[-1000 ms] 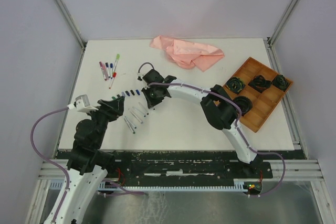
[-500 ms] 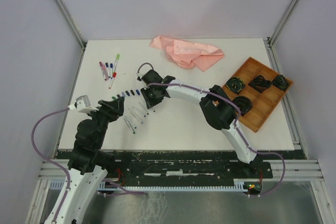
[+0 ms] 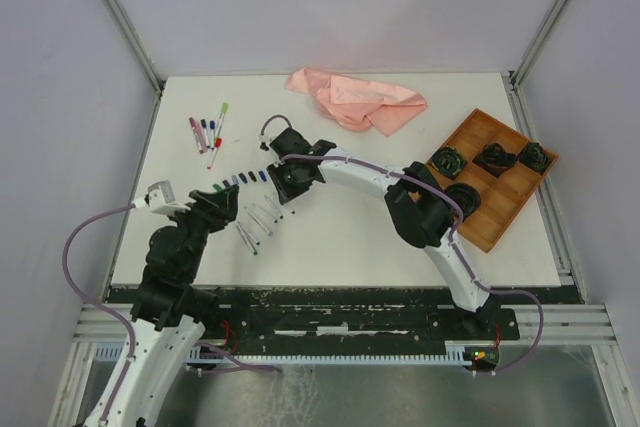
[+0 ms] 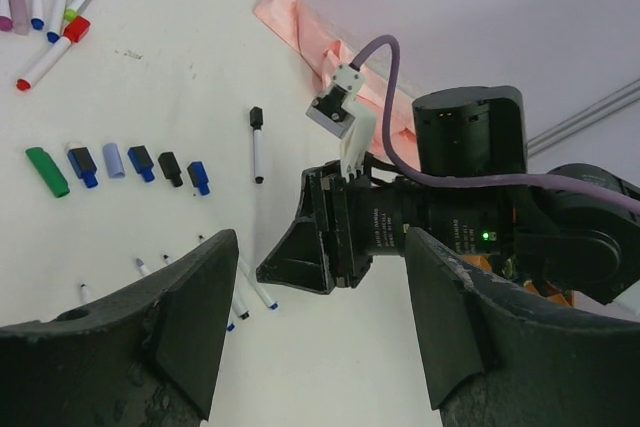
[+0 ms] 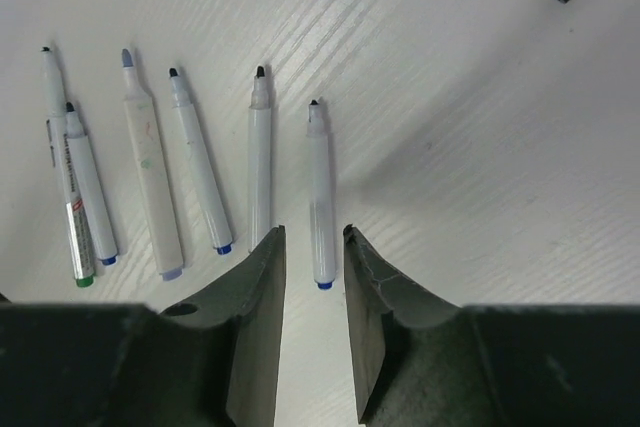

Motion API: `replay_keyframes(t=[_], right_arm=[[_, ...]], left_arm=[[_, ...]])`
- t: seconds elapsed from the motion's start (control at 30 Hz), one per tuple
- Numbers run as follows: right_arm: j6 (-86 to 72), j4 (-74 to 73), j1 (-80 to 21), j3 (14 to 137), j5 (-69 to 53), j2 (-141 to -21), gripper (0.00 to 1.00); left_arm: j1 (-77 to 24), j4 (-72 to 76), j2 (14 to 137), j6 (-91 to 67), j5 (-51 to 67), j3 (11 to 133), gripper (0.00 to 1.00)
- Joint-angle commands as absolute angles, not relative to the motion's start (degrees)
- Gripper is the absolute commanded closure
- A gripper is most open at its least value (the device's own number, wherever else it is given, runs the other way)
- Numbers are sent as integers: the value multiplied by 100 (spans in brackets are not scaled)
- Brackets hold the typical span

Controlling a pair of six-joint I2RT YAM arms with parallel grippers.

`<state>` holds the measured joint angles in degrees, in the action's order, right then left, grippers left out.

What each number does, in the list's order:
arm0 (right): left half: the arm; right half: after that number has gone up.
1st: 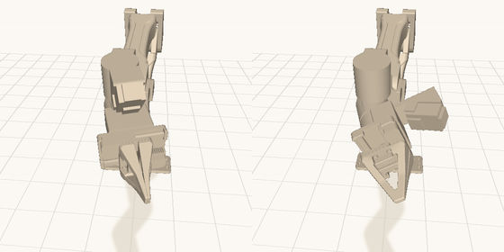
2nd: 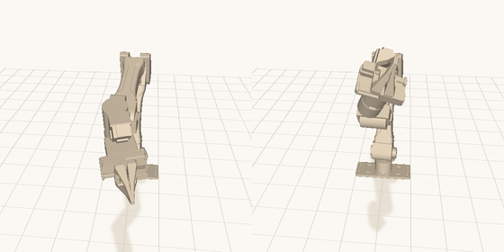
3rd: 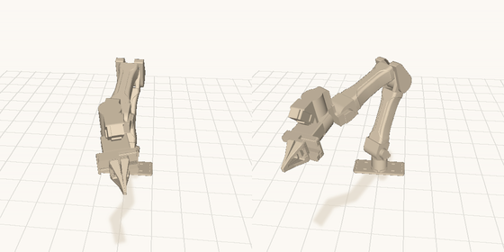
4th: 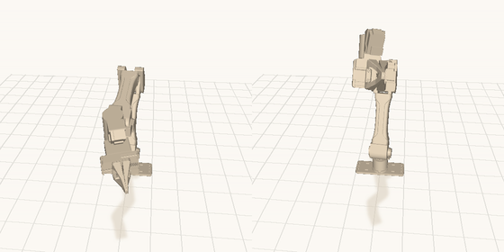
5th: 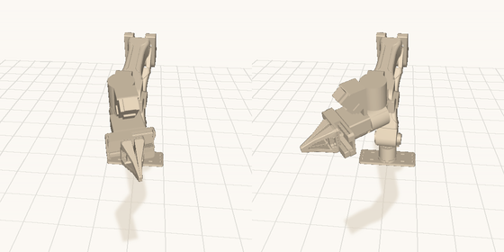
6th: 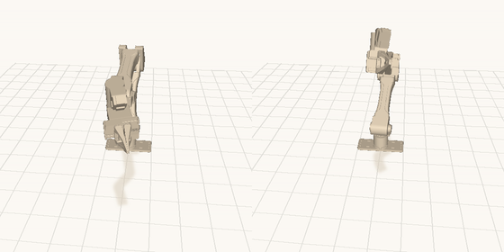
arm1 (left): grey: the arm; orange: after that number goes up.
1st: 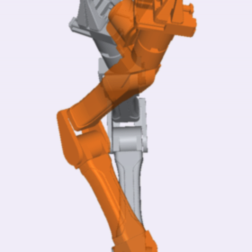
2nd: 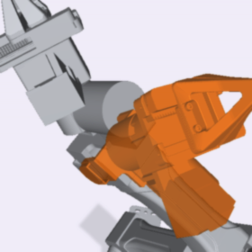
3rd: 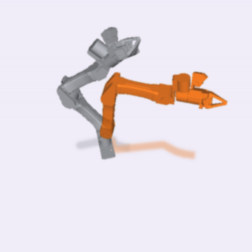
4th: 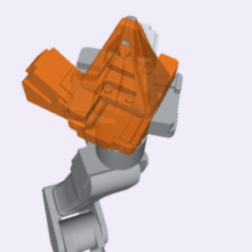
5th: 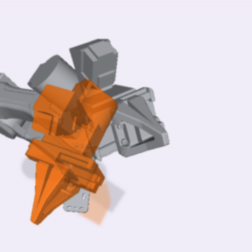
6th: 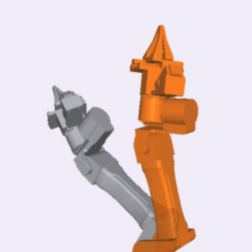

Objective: Open the pen caps
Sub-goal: Place the pen at the center of the board, then pick up the pen from the center of the board.

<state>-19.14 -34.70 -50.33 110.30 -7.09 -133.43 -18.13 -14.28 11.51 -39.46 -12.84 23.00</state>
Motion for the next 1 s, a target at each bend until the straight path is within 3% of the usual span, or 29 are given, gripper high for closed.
replay_keyframes(t=[0.0,0.27,0.53,0.87,0.97], right_arm=[[-1611,-3363,-4893,10960,-940,-12362,64],[-776,-3876,-4273,10339,-2026,-11280,64],[338,-4380,-3258,9651,-2966,-9948,65],[706,-4358,-2718,8750,-3366,-8707,65],[741,-4076,-2628,8374,-3424,-8446,64]], left_arm=[[-1821,-822,1392,-3846,-1019,2203,26],[-1819,332,2812,-3906,-709,2074,26],[-1819,1263,5154,-3657,-493,2679,27],[-1819,126,8629,-3306,-710,5105,30],[-1836,-572,9619,-3148,-681,6111,36]])
